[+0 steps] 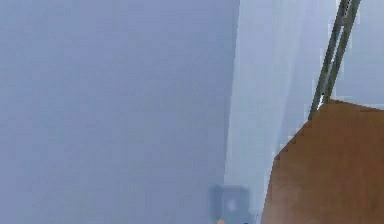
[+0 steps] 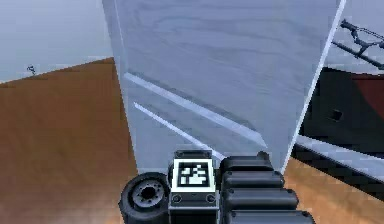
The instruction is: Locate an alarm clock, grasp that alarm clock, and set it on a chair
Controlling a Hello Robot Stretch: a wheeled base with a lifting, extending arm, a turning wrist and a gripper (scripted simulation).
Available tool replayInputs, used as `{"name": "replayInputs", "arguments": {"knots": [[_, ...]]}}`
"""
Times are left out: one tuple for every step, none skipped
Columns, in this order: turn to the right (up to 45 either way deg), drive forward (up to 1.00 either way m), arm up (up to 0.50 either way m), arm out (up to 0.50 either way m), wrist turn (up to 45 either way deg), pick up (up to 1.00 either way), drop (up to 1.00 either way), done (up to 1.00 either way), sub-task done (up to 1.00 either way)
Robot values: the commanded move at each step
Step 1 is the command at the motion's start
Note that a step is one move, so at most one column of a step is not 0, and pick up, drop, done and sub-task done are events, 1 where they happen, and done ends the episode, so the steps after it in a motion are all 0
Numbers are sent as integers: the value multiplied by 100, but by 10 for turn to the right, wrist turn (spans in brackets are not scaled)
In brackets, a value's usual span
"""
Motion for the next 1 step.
{"name": "replayInputs", "arguments": {"knots": [[-300, 0, 0, 0, 0, 0, 0, 0, 0]]}}
